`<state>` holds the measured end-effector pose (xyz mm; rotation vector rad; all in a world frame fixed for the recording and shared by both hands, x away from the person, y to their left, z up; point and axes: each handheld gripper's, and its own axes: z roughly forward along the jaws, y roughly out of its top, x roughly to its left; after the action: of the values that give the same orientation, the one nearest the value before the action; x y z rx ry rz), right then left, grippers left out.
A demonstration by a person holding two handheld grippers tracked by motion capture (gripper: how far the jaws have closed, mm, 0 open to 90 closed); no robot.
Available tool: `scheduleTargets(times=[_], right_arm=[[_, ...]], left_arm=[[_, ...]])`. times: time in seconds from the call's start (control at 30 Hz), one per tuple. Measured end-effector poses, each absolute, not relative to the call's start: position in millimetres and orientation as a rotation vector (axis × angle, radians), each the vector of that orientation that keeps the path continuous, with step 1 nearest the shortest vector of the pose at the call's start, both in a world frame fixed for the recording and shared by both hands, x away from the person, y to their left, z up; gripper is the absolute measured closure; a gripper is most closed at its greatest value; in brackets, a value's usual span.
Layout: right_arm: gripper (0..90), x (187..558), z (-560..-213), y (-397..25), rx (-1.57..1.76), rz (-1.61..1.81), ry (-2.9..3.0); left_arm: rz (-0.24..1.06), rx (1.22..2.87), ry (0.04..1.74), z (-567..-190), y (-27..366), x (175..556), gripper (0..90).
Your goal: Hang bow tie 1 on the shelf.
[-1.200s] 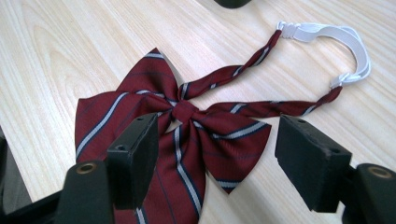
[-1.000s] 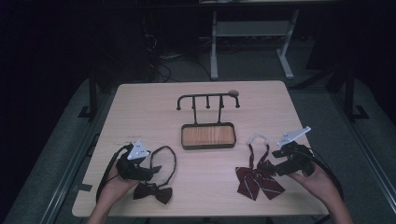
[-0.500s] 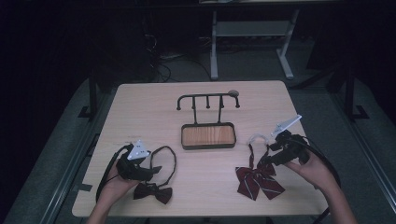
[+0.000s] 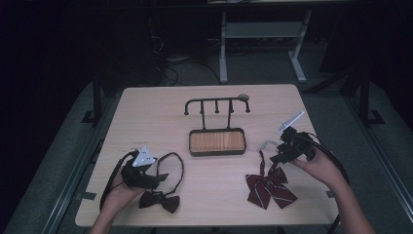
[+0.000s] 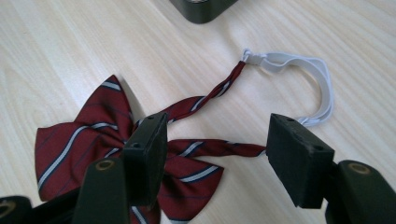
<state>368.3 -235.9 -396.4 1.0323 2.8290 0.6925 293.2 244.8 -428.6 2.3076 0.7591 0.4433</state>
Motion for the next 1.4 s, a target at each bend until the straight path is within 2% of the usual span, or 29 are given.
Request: scheduleTargets(times=[0.83, 1.07, 1.4], right_arm=[[44.6, 414.2, -416.9, -238.5, 1.249, 0.504, 2.810], [48.9, 420.4, -424.6, -239.0, 1.282, 0.437, 2.811], [60.0, 424.4, -431.2, -238.6, 1.317, 0.369, 2.818]], left_arm=[[0.444, 2.306, 0.767, -428.5, 247.5, 294.5, 29.3], [0.438, 2.304, 0.768, -428.8, 248.0, 294.8, 29.3], [0.440, 2.303, 0.768, -428.5, 248.1, 294.7, 29.4]])
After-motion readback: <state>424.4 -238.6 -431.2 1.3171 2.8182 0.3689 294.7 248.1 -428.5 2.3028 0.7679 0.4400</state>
